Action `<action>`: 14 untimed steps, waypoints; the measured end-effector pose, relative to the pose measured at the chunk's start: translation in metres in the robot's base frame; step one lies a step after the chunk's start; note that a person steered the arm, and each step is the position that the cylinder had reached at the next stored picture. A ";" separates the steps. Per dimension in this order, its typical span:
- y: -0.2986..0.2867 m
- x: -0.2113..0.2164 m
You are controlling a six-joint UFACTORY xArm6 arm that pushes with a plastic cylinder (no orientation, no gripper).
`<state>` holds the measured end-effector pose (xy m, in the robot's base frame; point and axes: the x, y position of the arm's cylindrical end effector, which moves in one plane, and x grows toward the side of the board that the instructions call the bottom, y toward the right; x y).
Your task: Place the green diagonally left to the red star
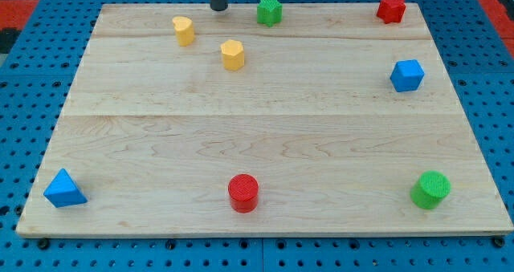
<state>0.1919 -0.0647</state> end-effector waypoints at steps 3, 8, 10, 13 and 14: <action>0.112 0.001; 0.128 0.054; 0.158 0.016; 0.159 0.061; 0.159 0.061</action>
<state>0.2533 0.0945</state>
